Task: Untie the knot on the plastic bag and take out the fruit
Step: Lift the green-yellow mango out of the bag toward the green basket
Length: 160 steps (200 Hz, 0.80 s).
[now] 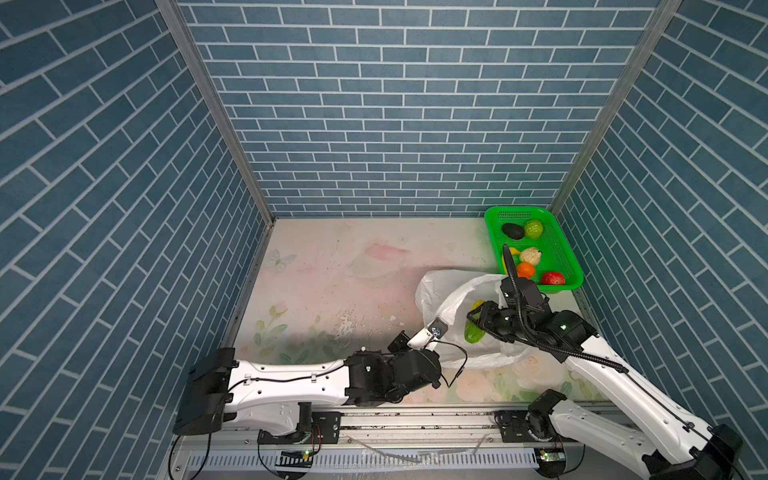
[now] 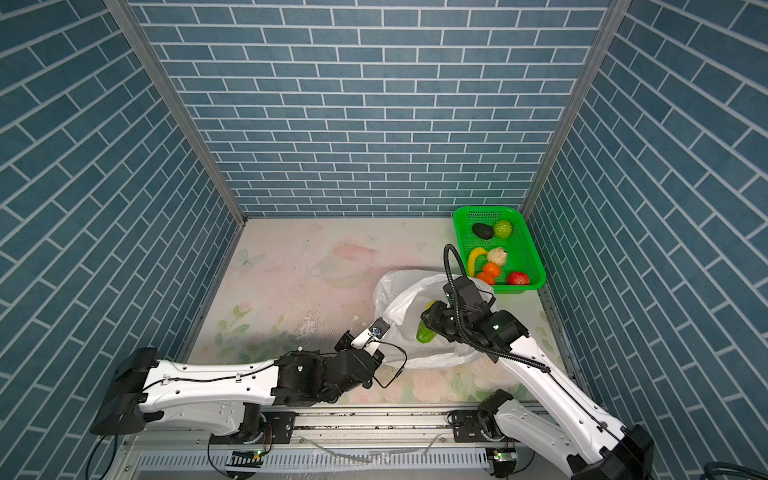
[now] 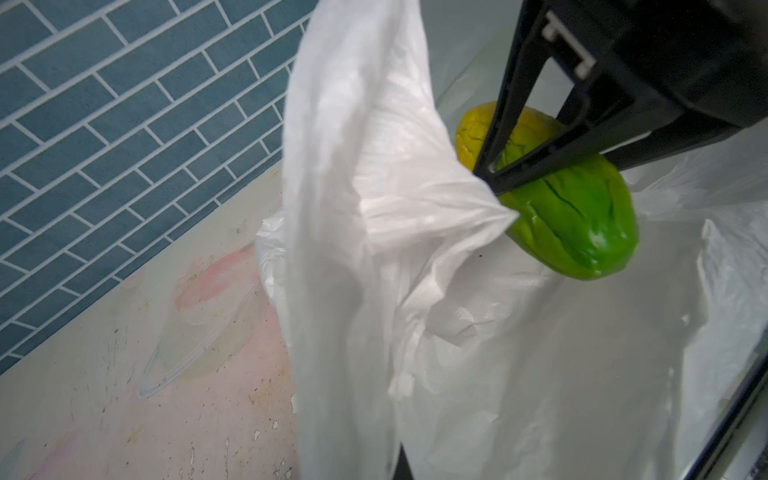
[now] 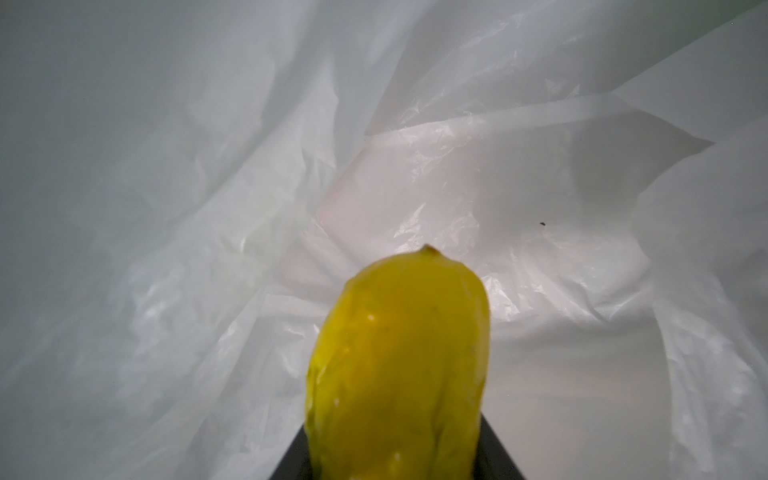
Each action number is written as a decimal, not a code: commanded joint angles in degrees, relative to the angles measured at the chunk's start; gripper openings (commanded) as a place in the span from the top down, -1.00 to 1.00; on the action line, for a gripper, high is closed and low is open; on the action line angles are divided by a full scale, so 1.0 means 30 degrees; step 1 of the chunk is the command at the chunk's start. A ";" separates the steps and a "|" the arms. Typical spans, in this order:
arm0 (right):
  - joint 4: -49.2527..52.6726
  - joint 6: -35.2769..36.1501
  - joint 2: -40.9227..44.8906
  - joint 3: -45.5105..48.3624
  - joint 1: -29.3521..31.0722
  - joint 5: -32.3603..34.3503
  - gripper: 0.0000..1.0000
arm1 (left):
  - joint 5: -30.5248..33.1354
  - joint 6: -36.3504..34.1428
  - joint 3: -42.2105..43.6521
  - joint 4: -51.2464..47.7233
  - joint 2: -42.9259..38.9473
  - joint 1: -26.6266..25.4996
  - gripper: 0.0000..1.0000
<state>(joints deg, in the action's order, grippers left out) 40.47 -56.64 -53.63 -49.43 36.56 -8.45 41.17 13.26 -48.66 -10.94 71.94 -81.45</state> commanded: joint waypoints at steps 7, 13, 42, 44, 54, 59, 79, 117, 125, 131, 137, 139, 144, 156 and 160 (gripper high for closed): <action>0.0946 0.0642 -0.0642 -0.1025 0.0244 -0.1396 0.46 | 0.0324 0.0447 -0.0002 -0.0719 -0.0425 0.0442 1.00; 0.0954 0.0712 -0.0737 -0.1106 0.0248 -0.1585 0.46 | 0.0340 0.0481 -0.0036 -0.0744 -0.0471 0.0525 1.00; 0.1349 0.0914 -0.0980 -0.1731 0.0297 -0.2023 0.45 | 0.0574 0.0763 -0.0181 -0.1319 -0.0543 0.0748 1.00; 0.1404 0.0935 -0.0974 -0.1794 0.0296 -0.2019 0.45 | 0.0611 0.0810 -0.0198 -0.1403 -0.0521 0.0730 1.00; 0.1831 0.1157 -0.0981 -0.2304 0.0251 -0.1991 0.44 | 0.0791 0.1023 -0.0214 -0.1831 -0.0554 0.0783 1.00; 0.2044 0.1261 -0.1041 -0.2629 0.0240 -0.1989 0.44 | 0.0827 0.1102 -0.0199 -0.2000 -0.0605 0.0783 1.00; 0.2757 0.1747 -0.1393 -0.3914 0.0108 -0.2077 0.43 | 0.0984 0.1462 0.0004 -0.2561 -0.0935 0.0834 1.00; 0.2846 0.2216 -0.1759 -0.5851 -0.2028 -0.3216 0.42 | 0.1248 0.1996 0.0338 -0.3707 -0.1536 0.0962 1.00; 0.2801 0.2406 -0.1854 -0.6177 -0.2692 -0.3538 0.42 | 0.1305 0.2181 0.0441 -0.3887 -0.1697 0.1038 1.00; 0.2726 0.2591 -0.1965 -0.6400 -0.3202 -0.3794 0.41 | 0.1338 0.2278 0.0510 -0.4024 -0.1842 0.1050 1.00; 0.2657 0.2793 -0.2106 -0.6620 -0.3679 -0.4028 0.41 | 0.1387 0.2345 0.0573 -0.4154 -0.1960 0.1104 1.00; 0.2639 0.2840 -0.2142 -0.6678 -0.3833 -0.4139 0.41 | 0.1429 0.2377 0.0576 -0.4207 -0.2018 0.1127 1.00; 0.2569 0.3001 -0.2300 -0.6865 -0.4229 -0.4352 0.41 | 0.1474 0.2447 0.0604 -0.4327 -0.2086 0.1126 1.00; 0.2279 0.3434 -0.2785 -0.7260 -0.5225 -0.4969 0.41 | 0.1592 0.2560 0.0679 -0.4573 -0.2292 0.1191 1.00; 0.2183 0.3531 -0.2937 -0.7372 -0.5530 -0.5112 0.41 | 0.1641 0.2604 0.0693 -0.4660 -0.2357 0.1193 1.00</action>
<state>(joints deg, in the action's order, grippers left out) 47.35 -50.28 -60.20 -67.40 24.27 -19.27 44.14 19.16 -47.51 -21.37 66.32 -78.43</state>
